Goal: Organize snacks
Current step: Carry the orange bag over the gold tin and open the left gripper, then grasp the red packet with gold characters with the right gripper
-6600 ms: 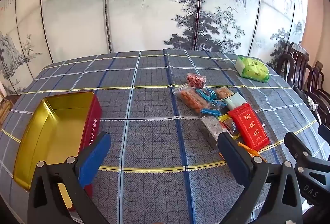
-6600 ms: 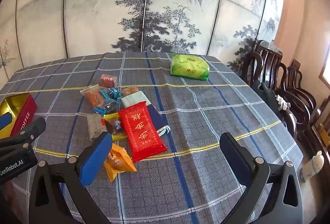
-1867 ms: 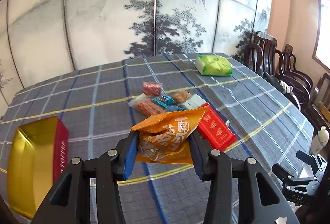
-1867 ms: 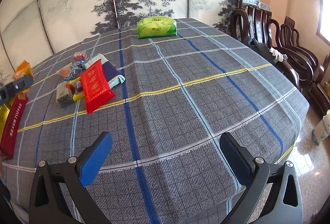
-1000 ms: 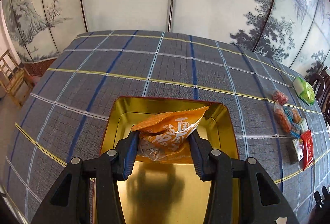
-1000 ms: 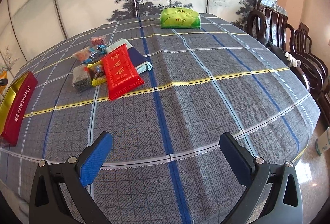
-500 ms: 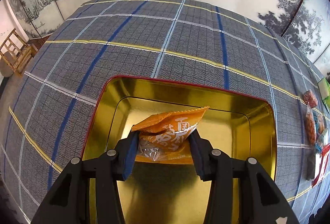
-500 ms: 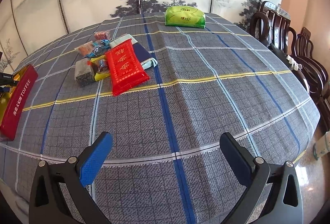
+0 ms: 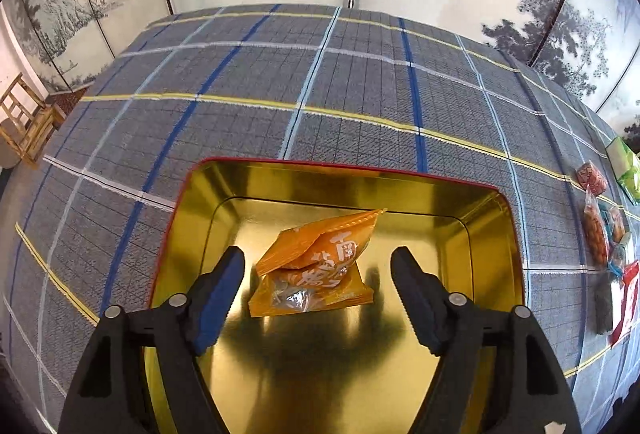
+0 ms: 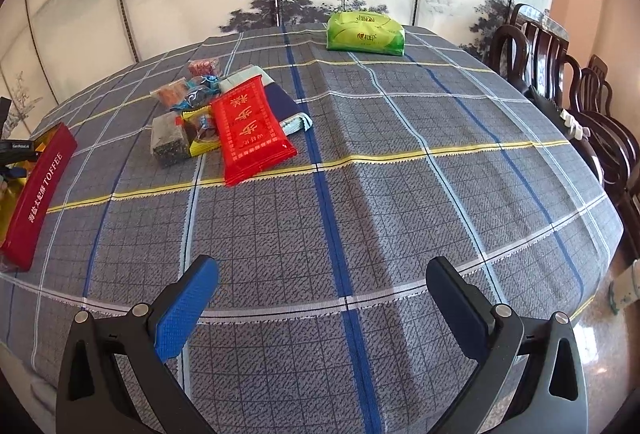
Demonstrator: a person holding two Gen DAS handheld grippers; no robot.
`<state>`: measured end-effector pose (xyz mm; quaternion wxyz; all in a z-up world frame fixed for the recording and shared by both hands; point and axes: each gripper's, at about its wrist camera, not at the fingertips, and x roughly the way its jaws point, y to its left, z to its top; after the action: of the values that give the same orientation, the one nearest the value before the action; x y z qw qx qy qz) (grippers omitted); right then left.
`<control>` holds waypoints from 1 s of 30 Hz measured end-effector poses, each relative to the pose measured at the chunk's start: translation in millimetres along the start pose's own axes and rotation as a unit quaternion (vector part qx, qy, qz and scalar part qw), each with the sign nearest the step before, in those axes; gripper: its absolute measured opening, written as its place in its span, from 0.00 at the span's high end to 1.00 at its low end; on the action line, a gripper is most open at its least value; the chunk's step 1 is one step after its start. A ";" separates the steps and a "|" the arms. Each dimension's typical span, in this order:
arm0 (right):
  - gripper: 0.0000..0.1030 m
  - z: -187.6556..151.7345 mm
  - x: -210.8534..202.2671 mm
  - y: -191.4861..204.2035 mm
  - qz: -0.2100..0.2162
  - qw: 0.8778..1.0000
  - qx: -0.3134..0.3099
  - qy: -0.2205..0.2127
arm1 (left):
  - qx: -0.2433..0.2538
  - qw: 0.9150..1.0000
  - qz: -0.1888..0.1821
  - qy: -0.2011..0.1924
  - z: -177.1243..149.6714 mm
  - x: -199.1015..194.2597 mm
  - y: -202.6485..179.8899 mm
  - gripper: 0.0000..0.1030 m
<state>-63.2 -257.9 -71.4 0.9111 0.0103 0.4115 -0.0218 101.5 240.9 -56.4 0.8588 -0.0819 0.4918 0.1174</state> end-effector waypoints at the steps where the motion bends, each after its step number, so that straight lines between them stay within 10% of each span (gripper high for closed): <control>1: 0.00 2.5 -0.8 1.2 0.003 1.000 -0.006 -0.003 | 0.005 1.000 -0.003 -0.013 -2.4 -10.2 0.5 0.21; 12: 0.00 64.7 45.5 25.8 0.043 0.993 -0.106 -0.015 | 0.012 0.984 -0.092 -0.154 -79.8 -145.4 12.8 0.03; 15: 0.00 83.4 62.8 37.1 0.082 0.989 -0.122 -0.004 | 0.019 0.982 -0.109 -0.151 -117.4 -155.9 9.4 0.03; 24: 0.01 97.0 101.4 70.3 0.024 0.983 -0.179 -0.002 | -0.015 0.982 -0.151 -0.115 -201.1 -156.2 2.5 0.03; 30: 0.23 95.9 114.3 59.0 0.046 0.987 -0.155 -0.004 | -0.050 0.979 -0.152 -0.129 -219.8 -168.4 23.9 0.03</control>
<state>87.0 -206.1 -93.7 0.9034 -0.1121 0.4053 0.0837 -169.0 187.1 -22.0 0.9177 -0.1831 0.3520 0.0194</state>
